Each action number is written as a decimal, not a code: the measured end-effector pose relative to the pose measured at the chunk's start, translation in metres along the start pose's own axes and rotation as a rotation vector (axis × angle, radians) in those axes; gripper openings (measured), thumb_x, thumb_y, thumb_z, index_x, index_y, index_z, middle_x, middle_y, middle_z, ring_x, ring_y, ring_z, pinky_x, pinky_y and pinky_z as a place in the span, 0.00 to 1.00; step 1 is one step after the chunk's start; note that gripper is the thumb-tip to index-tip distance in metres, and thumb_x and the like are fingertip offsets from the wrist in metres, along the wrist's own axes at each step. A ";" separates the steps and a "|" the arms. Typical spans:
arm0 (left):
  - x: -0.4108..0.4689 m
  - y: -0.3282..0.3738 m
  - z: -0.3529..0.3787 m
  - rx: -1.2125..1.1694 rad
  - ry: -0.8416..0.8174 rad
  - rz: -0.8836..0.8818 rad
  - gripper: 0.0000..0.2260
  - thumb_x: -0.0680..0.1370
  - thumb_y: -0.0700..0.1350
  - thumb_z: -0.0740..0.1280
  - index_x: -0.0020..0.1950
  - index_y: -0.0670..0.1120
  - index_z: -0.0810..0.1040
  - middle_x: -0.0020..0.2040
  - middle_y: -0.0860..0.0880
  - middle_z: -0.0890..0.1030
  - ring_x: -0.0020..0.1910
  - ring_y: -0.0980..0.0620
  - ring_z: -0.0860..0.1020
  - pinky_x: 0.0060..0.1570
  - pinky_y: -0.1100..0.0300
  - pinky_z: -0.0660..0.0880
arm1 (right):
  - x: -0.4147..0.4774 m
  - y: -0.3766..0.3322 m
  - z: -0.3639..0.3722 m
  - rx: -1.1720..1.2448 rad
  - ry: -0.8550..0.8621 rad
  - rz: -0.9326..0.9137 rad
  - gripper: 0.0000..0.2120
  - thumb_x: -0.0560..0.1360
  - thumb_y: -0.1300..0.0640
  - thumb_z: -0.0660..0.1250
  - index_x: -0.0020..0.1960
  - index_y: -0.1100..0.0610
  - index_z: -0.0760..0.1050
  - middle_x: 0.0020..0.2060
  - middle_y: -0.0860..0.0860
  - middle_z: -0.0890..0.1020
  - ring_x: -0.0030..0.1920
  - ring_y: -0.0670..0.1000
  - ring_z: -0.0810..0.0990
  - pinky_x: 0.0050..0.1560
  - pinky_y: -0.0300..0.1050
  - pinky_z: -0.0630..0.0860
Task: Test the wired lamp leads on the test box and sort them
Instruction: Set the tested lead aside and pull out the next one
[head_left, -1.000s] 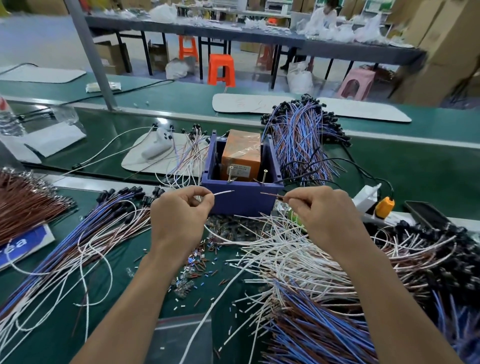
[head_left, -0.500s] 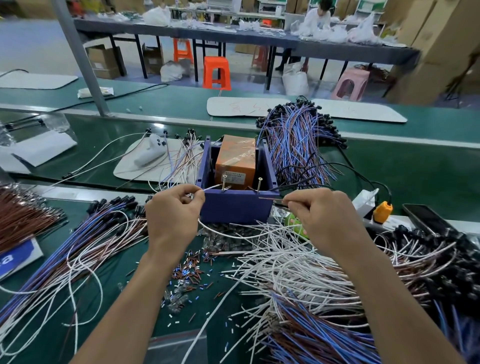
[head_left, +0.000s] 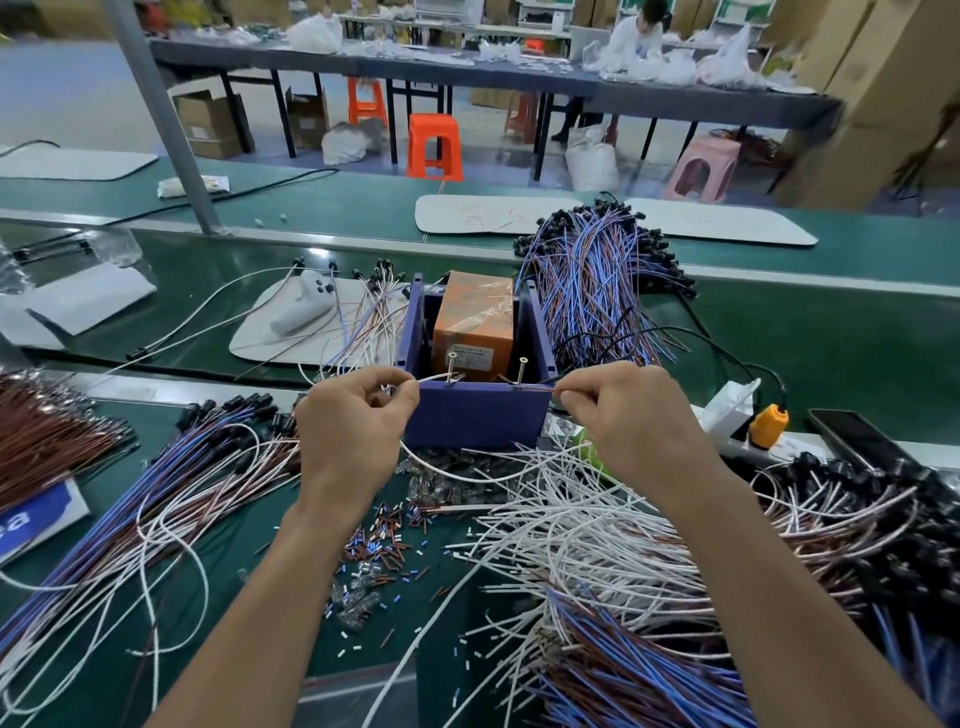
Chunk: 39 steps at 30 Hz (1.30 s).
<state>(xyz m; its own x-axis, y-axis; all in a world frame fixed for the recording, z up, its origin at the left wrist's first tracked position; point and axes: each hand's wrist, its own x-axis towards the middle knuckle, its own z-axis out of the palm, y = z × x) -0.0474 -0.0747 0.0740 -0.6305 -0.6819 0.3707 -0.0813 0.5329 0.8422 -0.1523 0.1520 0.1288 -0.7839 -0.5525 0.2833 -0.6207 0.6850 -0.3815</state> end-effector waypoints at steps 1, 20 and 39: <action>0.000 0.000 0.000 -0.008 -0.001 -0.005 0.09 0.75 0.46 0.76 0.38 0.59 0.83 0.25 0.55 0.77 0.22 0.57 0.68 0.28 0.62 0.70 | 0.002 0.000 0.002 -0.013 -0.002 0.006 0.09 0.80 0.54 0.66 0.46 0.55 0.83 0.31 0.52 0.82 0.36 0.57 0.78 0.41 0.53 0.78; -0.013 0.013 -0.009 -0.209 -0.006 -0.102 0.07 0.75 0.44 0.76 0.39 0.54 0.86 0.25 0.48 0.79 0.21 0.57 0.72 0.23 0.68 0.69 | -0.015 -0.006 -0.012 0.032 -0.037 0.048 0.10 0.79 0.54 0.66 0.44 0.54 0.84 0.29 0.49 0.81 0.29 0.49 0.75 0.32 0.46 0.72; -0.056 -0.029 -0.058 -0.375 0.205 -0.557 0.05 0.82 0.48 0.69 0.55 0.49 0.78 0.58 0.43 0.85 0.44 0.51 0.86 0.37 0.58 0.83 | -0.059 -0.041 0.033 -0.152 -0.445 -0.074 0.11 0.80 0.62 0.61 0.41 0.50 0.68 0.39 0.49 0.78 0.45 0.56 0.76 0.44 0.50 0.70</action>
<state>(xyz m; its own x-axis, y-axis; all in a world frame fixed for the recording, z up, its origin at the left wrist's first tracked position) 0.0353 -0.0804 0.0517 -0.4113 -0.9036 -0.1195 -0.0547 -0.1065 0.9928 -0.0804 0.1410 0.0982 -0.6744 -0.7297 -0.1126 -0.6963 0.6793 -0.2318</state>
